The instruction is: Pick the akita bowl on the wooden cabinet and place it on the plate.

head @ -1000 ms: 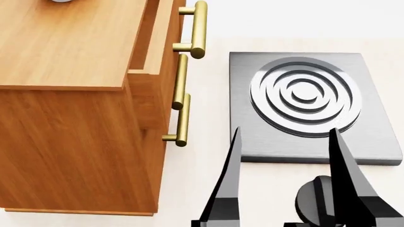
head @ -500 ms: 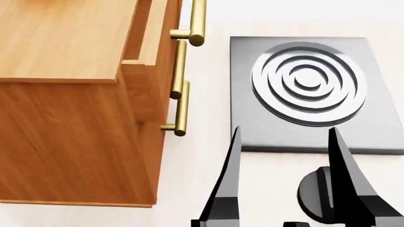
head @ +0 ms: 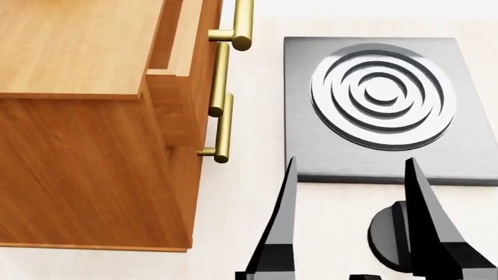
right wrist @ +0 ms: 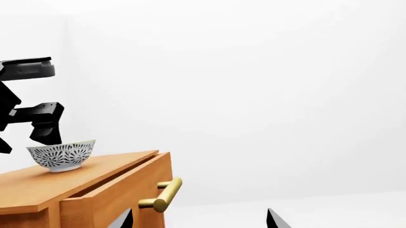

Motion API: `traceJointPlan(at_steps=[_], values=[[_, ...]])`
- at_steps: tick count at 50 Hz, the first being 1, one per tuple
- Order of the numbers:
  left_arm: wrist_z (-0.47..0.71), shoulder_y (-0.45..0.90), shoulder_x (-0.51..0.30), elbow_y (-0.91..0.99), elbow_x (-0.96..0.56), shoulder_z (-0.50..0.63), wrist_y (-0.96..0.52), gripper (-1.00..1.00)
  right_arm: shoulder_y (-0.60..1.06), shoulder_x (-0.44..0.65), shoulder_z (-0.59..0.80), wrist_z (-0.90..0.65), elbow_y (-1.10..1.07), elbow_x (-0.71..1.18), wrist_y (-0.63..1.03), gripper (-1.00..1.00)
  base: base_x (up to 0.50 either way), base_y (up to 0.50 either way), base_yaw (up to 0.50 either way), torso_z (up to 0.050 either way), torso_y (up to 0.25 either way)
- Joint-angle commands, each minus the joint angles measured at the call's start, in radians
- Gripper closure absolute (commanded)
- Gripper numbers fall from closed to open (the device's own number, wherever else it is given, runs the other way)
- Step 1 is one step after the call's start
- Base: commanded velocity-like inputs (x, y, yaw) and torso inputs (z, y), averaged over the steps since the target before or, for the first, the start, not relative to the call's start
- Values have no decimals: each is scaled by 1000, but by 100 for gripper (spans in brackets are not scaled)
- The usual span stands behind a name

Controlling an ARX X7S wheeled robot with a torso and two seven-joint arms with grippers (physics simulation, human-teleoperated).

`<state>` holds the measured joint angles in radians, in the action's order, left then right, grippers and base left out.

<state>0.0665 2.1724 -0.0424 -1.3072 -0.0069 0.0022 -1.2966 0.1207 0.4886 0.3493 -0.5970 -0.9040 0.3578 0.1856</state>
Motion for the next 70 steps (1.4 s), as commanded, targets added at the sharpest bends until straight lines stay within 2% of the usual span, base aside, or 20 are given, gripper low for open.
traceJointPlan(at_steps=[1,12,22,23,24,25,42,49,53,55,65,70], values=[[-73,-24,4,-2,12,36,-6,-100,1,2,2,-3,4,-1,-4,-100,0,0,0,0,0],[-116,-53,11,-2,14,123,37,-100,3,3,6,-2,14,0,-9,-100,0,0,0,0,0],[-140,-64,16,-1,2,155,74,-100,5,5,7,-4,18,1,-10,-100,0,0,0,0,0],[-136,-64,19,-1,12,174,87,100,5,5,7,-4,18,1,-10,-100,0,0,0,0,0],[-150,-67,30,-1,42,245,86,100,5,5,7,-5,18,1,-11,-100,0,0,0,0,0],[-160,-66,31,-1,35,260,85,100,5,5,8,-5,18,0,-11,-100,0,0,0,0,0],[-128,-50,25,-1,5,271,114,100,6,8,11,-10,13,3,-12,-100,0,0,0,0,-1],[-171,-45,38,-1,4,335,134,100,5,11,10,-14,9,1,-12,-100,0,0,0,0,0],[-204,-43,42,-1,-68,478,179,100,6,12,9,-16,8,1,-13,-100,0,0,0,0,0],[-201,-38,42,-1,-152,589,195,100,6,13,9,-16,8,0,-12,-100,0,0,0,0,0],[-177,-19,42,-1,-345,735,237,100,4,17,4,-22,3,3,-16,-100,0,0,0,0,0],[-166,0,42,-1,-506,893,287,100,4,19,6,-24,0,1,-15,-100,0,0,0,0,0]])
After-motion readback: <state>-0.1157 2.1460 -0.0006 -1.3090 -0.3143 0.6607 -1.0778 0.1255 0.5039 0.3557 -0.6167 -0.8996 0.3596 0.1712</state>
